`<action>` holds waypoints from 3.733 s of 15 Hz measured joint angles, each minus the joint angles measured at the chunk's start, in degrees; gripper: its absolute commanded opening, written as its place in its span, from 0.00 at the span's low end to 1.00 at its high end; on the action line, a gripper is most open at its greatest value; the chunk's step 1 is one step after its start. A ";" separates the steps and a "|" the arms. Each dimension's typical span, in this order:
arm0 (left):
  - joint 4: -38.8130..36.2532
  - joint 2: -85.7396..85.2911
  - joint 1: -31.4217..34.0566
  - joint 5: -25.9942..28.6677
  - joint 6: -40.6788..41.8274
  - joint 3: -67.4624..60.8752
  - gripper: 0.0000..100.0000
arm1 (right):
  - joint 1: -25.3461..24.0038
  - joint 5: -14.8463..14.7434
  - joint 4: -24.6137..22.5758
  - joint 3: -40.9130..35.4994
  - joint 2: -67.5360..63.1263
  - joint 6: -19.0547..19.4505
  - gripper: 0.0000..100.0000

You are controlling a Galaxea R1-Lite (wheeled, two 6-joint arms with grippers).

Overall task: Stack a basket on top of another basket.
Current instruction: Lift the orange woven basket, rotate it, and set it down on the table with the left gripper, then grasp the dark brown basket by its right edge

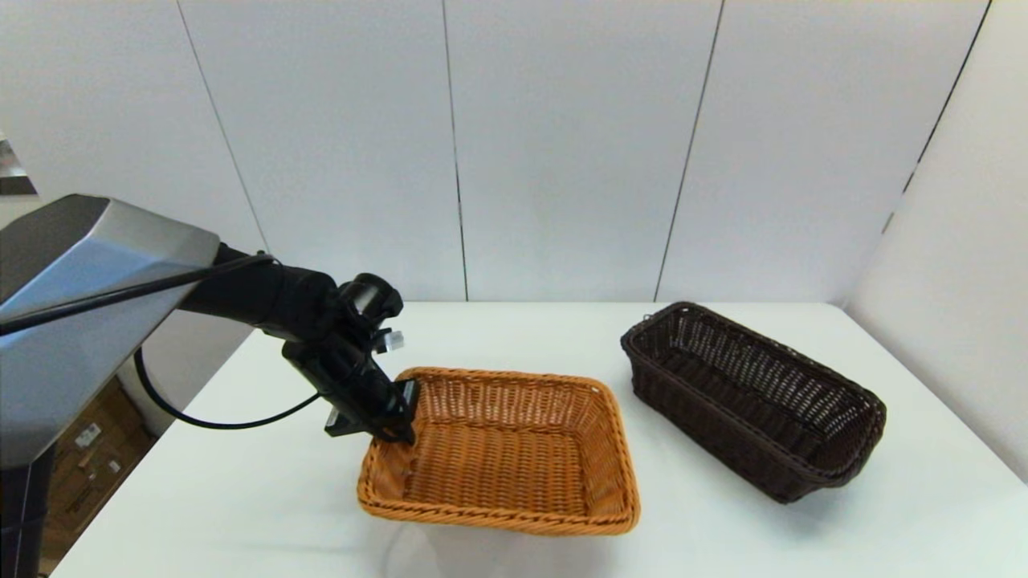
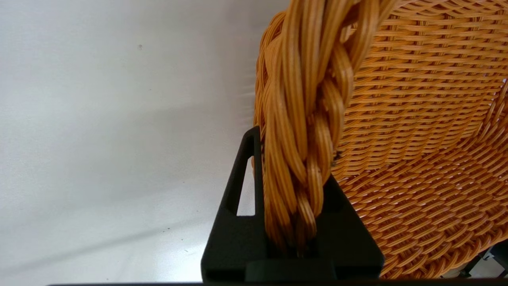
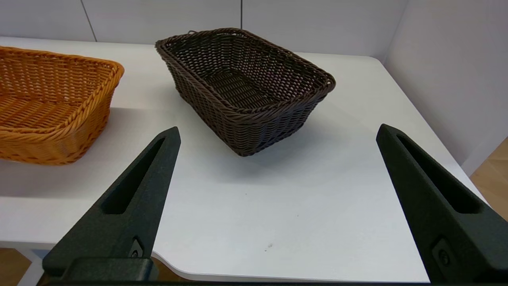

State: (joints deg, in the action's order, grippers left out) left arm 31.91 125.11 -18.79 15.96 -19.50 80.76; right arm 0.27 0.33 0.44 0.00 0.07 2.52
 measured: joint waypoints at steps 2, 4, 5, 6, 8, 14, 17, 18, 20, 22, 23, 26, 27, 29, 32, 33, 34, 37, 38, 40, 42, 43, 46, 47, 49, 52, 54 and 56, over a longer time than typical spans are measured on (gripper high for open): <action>0.09 0.27 -0.12 0.27 -0.06 0.07 1.00 | 0.00 0.00 0.00 0.00 0.00 0.01 1.00; 0.05 0.44 -0.20 0.44 0.00 0.18 1.00 | 0.00 -0.02 0.00 0.00 0.00 0.00 1.00; 0.06 0.46 -0.21 0.41 0.02 0.18 1.00 | 0.00 0.00 0.00 0.00 0.00 0.01 1.00; 0.09 0.49 -0.21 0.41 0.02 0.18 1.00 | 0.00 0.05 0.00 0.00 0.00 0.09 1.00; 0.20 0.38 -0.21 0.35 0.02 0.20 1.00 | 0.00 0.09 0.00 0.00 0.00 0.06 1.00; 1.44 -3.06 0.32 -0.74 0.20 1.29 1.00 | 0.00 0.09 0.00 0.00 0.00 0.09 1.00; 4.63 -6.27 1.78 -2.07 0.57 1.62 1.00 | 0.00 0.11 0.00 0.00 0.00 0.09 1.00; 5.68 -7.53 2.61 -2.07 0.71 1.65 1.00 | 0.00 0.09 0.00 0.00 0.00 0.09 1.00; 7.66 -10.84 4.32 -2.13 0.90 1.60 1.00 | 0.00 0.13 0.00 0.00 0.00 0.09 1.00; 9.81 -15.24 6.30 -2.12 1.78 1.32 1.00 | 0.00 0.11 0.00 0.00 0.00 0.11 1.00; 10.84 -17.62 7.68 -2.12 2.62 1.07 1.00 | 0.00 0.09 0.00 0.00 0.00 0.06 1.00; 13.47 -25.89 13.01 -2.07 6.06 -1.72 1.00 | 0.00 0.09 0.00 0.00 0.00 0.04 1.00; 13.57 -28.56 14.52 -1.99 7.24 -3.23 1.00 | 0.00 0.07 0.00 0.00 0.00 0.01 1.00; 13.62 -35.82 16.77 -1.88 8.57 -7.83 1.00 | 0.00 0.07 0.00 0.00 0.00 0.04 1.00; 13.53 -47.86 17.93 -1.93 8.92 -15.14 1.00 | 0.00 0.07 0.00 0.00 0.00 0.06 1.00; 13.57 -52.46 18.08 -2.04 8.92 -17.42 1.00 | 0.00 0.09 0.00 0.00 0.00 0.04 1.00; 13.73 -56.48 18.21 -2.12 8.95 -19.41 1.00 | 0.00 0.07 0.00 0.00 0.00 0.01 1.00; 14.71 -69.68 18.38 -2.27 8.95 -25.03 1.00 | 0.00 0.09 0.00 0.00 0.00 0.00 1.00; 15.80 -73.96 18.41 -2.29 8.87 -26.64 1.00 | -0.02 0.09 0.00 0.00 0.00 0.01 1.00; 17.66 -81.37 18.48 -2.34 8.73 -29.22 1.00 | -0.02 0.09 0.00 0.00 0.00 -0.02 1.00; 18.44 -88.70 18.54 -2.34 8.64 -32.15 1.00 | 0.00 0.09 -0.02 0.00 0.00 -0.02 1.00; 18.53 -92.08 18.60 -2.35 8.59 -33.57 1.00 | -0.02 0.09 0.00 0.00 0.00 0.00 1.00; 17.69 -101.02 20.19 -2.66 8.66 -38.18 1.00 | 0.00 0.09 0.00 0.00 0.00 -0.02 1.00; 16.70 -103.49 21.15 -2.71 8.84 -39.80 1.00 | 0.00 0.09 0.00 0.00 0.00 -0.07 1.00; 14.80 -107.25 22.37 -2.97 8.51 -42.56 1.00 | 0.00 0.05 0.00 0.00 0.00 -0.11 1.00; 12.68 -109.81 21.37 -3.75 8.59 -43.25 1.00 | -0.02 0.00 0.00 0.00 0.00 -0.18 1.00; 12.07 -110.45 18.58 -5.19 8.46 -43.28 1.00 | 0.00 -0.02 0.00 0.00 0.00 -0.22 1.00; 12.07 -111.36 17.58 -6.03 8.57 -43.75 1.00 | 0.00 -0.06 0.00 0.00 0.00 -0.33 1.00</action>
State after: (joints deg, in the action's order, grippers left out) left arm 43.98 13.75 -1.21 9.92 -10.93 37.01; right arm 0.27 0.27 0.44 0.00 0.07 2.19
